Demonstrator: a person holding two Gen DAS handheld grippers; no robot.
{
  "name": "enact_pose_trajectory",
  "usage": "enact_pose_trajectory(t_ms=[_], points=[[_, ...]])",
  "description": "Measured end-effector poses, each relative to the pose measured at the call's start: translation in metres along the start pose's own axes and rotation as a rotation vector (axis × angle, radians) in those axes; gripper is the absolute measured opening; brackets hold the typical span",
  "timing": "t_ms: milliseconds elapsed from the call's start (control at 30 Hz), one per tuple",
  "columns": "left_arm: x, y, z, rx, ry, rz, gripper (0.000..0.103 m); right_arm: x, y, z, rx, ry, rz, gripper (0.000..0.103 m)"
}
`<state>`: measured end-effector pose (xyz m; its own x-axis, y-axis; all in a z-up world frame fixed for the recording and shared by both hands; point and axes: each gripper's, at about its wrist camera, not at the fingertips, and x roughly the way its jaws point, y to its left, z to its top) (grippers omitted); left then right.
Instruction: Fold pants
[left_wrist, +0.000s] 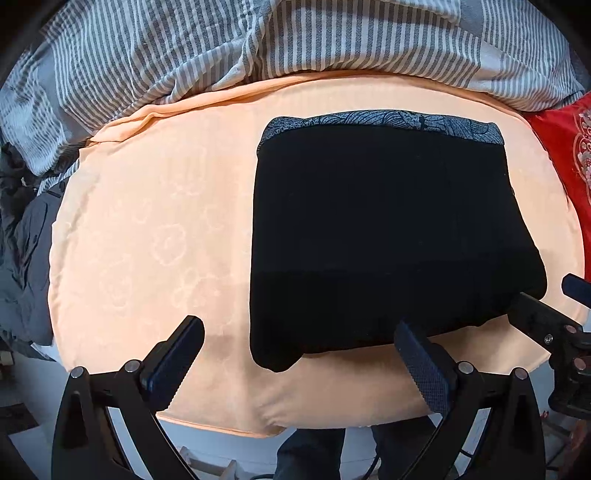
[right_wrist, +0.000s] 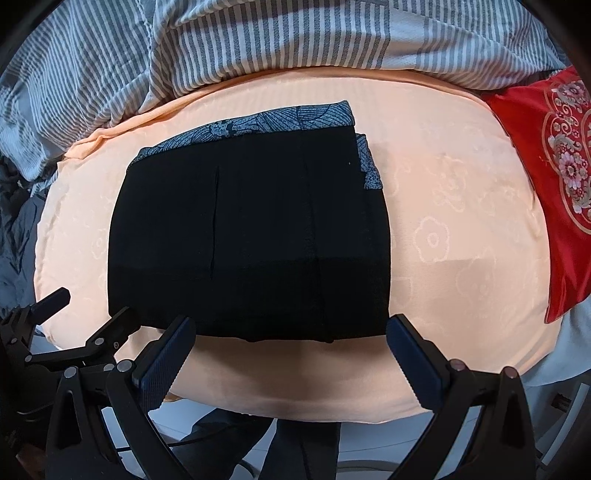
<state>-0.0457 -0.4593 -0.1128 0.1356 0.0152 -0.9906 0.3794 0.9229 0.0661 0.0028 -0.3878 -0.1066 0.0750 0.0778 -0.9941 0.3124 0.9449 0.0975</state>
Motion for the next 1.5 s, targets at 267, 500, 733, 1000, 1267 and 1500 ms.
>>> enact_pose_trajectory(t_ms=[267, 500, 733, 1000, 1267, 1500], points=[[-0.0001, -0.0019, 0.0015, 0.008, -0.001, 0.004, 0.103, 0.0011, 0.0026, -0.0001, -0.012, 0.007, -0.004, 0.103], [-0.0011, -0.0020, 0.0017, 0.008, -0.001, -0.002, 0.103, 0.0020, 0.0017, -0.0001, -0.011, 0.011, -0.005, 0.103], [-0.0015, -0.0025, 0.0014, 0.011, -0.003, 0.002, 0.103, 0.0019, 0.0014, -0.0003, -0.012, 0.010, -0.005, 0.103], [-0.0007, -0.0043, 0.0009, 0.008, -0.002, 0.013, 0.103, 0.0014, 0.0012, 0.0001, -0.011, 0.009, -0.007, 0.103], [-0.0003, -0.0037, 0.0008, -0.009, -0.001, 0.005, 0.103, 0.0038, -0.0019, -0.0037, -0.010, 0.011, -0.009, 0.103], [0.0025, -0.0011, 0.0004, -0.028, 0.014, -0.005, 0.103, 0.0042, -0.0023, -0.0022, -0.014, 0.015, -0.010, 0.103]])
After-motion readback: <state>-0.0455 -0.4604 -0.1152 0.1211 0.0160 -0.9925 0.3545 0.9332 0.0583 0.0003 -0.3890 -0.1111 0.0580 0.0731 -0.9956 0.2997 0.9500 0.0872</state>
